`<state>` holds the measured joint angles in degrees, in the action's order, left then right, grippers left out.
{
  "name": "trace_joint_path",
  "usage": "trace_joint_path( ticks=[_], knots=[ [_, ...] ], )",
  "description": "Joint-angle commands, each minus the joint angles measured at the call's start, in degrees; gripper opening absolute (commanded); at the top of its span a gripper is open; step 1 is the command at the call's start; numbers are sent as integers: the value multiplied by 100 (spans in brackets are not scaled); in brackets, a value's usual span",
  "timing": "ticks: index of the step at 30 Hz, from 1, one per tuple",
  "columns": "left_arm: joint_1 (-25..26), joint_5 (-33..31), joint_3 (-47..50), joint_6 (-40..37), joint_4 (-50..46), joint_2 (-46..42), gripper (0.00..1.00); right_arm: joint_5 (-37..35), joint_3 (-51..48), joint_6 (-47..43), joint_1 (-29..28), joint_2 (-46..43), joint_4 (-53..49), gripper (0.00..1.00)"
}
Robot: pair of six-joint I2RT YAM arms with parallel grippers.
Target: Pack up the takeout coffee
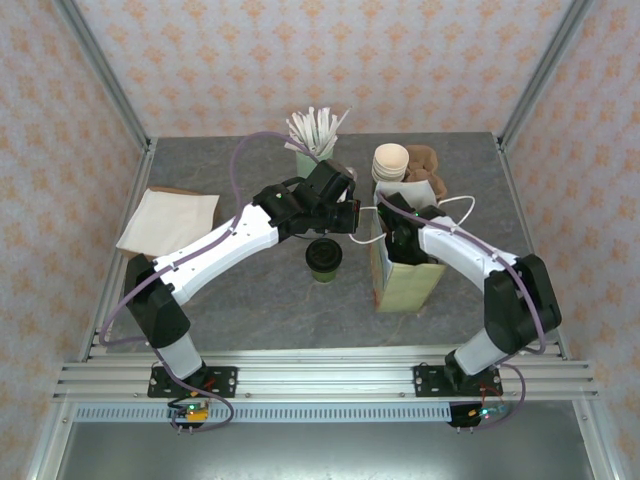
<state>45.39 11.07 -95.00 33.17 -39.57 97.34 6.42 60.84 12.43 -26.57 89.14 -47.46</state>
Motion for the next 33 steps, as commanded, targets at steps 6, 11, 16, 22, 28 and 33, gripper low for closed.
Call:
trace_joint_path(
  ticks=[6,11,16,22,28,33],
  knots=[
    [43,-225,166,111,-68,-278,0,-209,-494,51,66,285,691,34],
    [49,-197,166,119,-50,-286,0,-199,-780,101,90,455,1029,36],
    [41,-113,150,137,0,-286,0,-116,-780,101,112,468,1066,40],
    [42,-235,90,129,-74,-406,0,34,-720,56,109,413,1048,44],
    [27,-579,82,51,-275,-560,0,398,-230,-137,22,566,1083,47],
    [20,-674,203,98,-289,-653,0,426,252,-222,-152,923,1035,47]
  ],
)
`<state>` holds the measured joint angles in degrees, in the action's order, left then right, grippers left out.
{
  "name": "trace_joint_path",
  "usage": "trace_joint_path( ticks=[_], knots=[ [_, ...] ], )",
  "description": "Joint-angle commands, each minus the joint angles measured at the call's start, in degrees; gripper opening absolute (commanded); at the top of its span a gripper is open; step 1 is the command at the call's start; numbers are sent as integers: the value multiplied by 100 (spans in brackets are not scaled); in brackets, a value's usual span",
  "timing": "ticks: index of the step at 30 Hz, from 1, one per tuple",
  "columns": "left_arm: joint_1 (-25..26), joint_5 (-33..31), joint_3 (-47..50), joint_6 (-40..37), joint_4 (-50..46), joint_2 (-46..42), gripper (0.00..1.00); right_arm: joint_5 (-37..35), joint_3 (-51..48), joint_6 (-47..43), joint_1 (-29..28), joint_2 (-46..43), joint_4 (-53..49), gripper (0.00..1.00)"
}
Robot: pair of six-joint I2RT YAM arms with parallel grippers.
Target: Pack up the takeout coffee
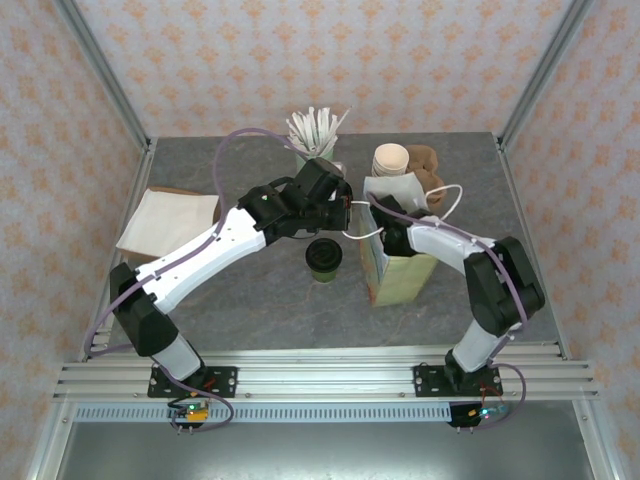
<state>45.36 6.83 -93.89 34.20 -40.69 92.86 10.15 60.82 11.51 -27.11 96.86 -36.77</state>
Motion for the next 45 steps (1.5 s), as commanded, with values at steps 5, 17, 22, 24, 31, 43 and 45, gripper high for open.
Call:
trace_joint_path(
  ticks=[5,17,22,24,31,43,45],
  knots=[
    [22,-311,214,25,-201,-234,0,-116,328,-166,-119,240,-73,48],
    [23,-311,358,39,-170,-286,0,-218,-43,-213,-119,151,-17,52],
    [23,-256,322,46,-119,-295,0,-260,271,-259,-124,-180,-317,59],
    [17,-229,277,35,-115,-286,2,-251,390,-268,-120,-272,-446,61],
    [23,-197,187,12,-132,-269,8,-302,633,-289,-125,-610,-848,69],
    [17,-142,160,8,-109,-264,11,-564,1222,-293,-123,-1047,-1352,83],
    [18,-123,160,13,-104,-260,11,-594,1346,-291,-121,-1064,-1412,84]
  ],
)
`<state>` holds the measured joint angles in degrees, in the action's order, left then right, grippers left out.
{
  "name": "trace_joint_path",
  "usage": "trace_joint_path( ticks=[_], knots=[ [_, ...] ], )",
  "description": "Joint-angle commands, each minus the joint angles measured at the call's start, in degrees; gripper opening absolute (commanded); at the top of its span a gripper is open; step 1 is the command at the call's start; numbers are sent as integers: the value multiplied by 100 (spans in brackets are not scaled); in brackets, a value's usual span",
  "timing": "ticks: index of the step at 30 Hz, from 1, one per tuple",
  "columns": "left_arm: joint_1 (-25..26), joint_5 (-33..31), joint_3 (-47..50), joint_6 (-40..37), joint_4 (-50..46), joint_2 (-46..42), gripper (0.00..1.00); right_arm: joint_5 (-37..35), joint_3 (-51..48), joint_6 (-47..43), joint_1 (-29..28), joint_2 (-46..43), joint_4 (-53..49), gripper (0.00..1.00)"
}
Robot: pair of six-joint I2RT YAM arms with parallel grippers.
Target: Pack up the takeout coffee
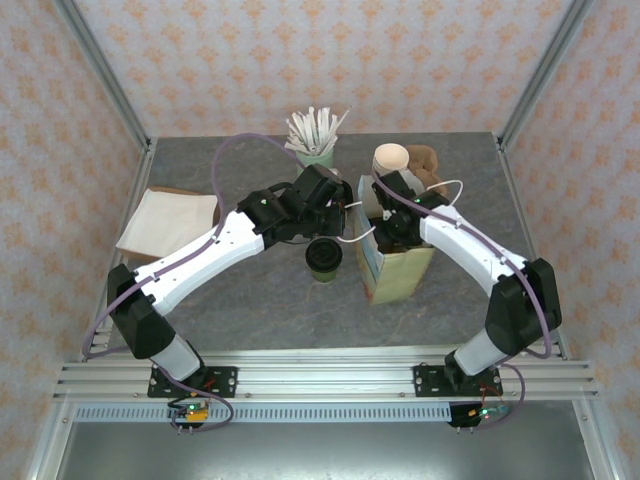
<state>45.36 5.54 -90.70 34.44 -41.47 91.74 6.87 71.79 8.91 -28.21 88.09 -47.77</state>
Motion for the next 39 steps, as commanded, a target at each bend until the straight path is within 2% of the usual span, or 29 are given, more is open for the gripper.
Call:
trace_joint_path(
  ticks=[1,6,22,33,36,39],
  knots=[
    [24,11,-158,-13,-12,-148,11,-288,324,-25,-12,-185,-349,85],
    [24,42,-168,-7,-1,-148,12,-310,728,6,-10,-155,-563,90],
    [22,71,-218,1,-1,-157,12,-339,1434,12,-10,-403,-1088,99],
    [25,70,-245,-7,-19,-175,12,-342,2314,-42,-14,-680,-1572,97],
    [21,79,-277,1,-27,-181,16,-228,2401,-97,-14,-976,-1490,96],
    [25,96,-341,28,-27,-189,25,91,2347,-159,-10,-1364,-1261,94]
  ],
)
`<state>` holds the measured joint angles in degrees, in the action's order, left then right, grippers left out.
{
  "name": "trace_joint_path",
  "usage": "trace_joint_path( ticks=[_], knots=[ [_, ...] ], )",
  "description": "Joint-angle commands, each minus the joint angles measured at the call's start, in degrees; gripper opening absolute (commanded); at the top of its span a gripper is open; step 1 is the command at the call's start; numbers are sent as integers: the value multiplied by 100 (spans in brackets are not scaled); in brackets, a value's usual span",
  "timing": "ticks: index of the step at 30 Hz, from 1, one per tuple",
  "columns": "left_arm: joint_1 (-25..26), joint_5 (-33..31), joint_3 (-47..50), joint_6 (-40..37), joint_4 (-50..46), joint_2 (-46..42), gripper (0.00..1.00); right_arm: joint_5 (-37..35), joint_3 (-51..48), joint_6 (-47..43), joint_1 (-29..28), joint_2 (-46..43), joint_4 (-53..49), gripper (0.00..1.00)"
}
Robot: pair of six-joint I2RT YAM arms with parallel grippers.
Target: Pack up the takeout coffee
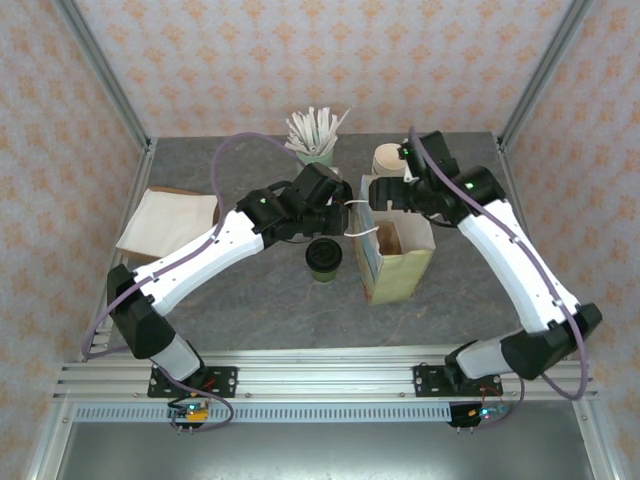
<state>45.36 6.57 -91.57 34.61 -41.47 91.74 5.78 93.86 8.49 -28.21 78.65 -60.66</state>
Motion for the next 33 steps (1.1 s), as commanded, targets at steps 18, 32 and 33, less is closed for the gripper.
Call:
trace_joint_path(
  ticks=[18,32,33],
  knots=[
    [-14,-747,-627,-367,26,-1234,87,1193,-143,-199,-469,-1362,1172,84],
    [-1823,-896,870,-549,-936,-2921,91,232,345,-824,-2579,-340,677,83],
    [-1966,-801,960,-506,-1019,-2964,90,190,398,-853,-2718,-190,601,83]
  ],
)
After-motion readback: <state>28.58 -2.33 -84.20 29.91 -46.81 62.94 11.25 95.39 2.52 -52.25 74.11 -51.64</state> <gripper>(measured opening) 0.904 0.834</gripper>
